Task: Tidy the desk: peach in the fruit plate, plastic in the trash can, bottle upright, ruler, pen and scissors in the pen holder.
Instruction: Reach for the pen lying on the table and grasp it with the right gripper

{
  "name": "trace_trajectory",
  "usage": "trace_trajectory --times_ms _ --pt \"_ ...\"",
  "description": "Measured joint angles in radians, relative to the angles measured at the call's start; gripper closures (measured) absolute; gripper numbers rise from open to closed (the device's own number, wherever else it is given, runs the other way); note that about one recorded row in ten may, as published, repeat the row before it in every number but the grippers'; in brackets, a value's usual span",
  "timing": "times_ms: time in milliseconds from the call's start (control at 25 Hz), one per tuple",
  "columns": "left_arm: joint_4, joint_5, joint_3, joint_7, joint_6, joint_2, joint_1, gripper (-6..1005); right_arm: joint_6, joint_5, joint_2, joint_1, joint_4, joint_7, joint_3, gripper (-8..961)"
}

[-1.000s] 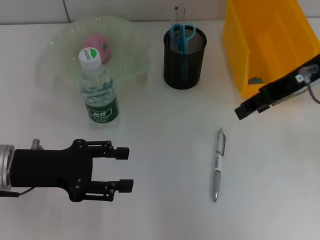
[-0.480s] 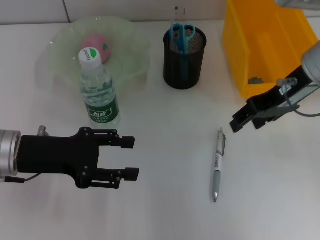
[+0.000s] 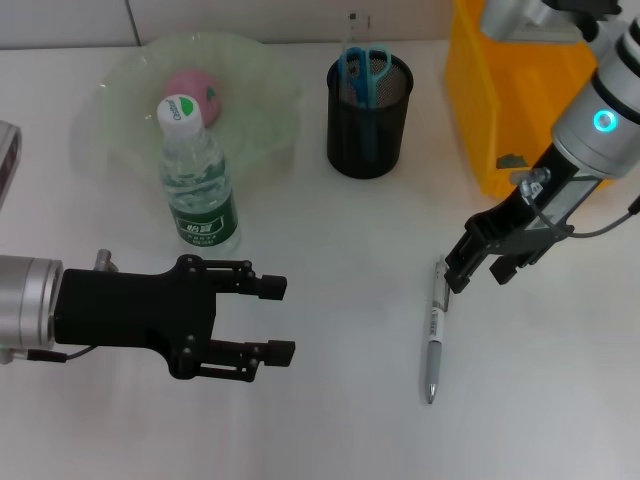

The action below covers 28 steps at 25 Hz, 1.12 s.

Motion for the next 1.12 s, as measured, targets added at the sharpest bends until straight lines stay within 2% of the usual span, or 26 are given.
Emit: trace_trajectory --times_ms 40,360,640,800,1120 --pt "0.000 0.000 0.000 0.000 0.000 -0.001 -0.001 265 0.009 -0.013 0.000 0.031 0.034 0.000 -0.001 309" --pt "0.000 0.017 -0.001 0.024 0.001 -0.018 0.004 264 0.034 -0.076 0.006 0.097 0.096 -0.001 -0.019 276" --pt "-0.007 0.026 -0.006 0.037 0.002 -0.025 0.010 264 0.106 -0.097 0.011 0.152 0.206 0.000 -0.021 237" --pt "-0.008 0.026 -0.007 0.043 0.000 -0.028 0.011 264 0.139 -0.097 0.012 0.170 0.243 0.000 -0.023 179" --pt "-0.009 0.026 -0.008 0.051 -0.004 -0.033 0.011 264 0.217 -0.085 0.012 0.175 0.281 0.000 -0.073 190"
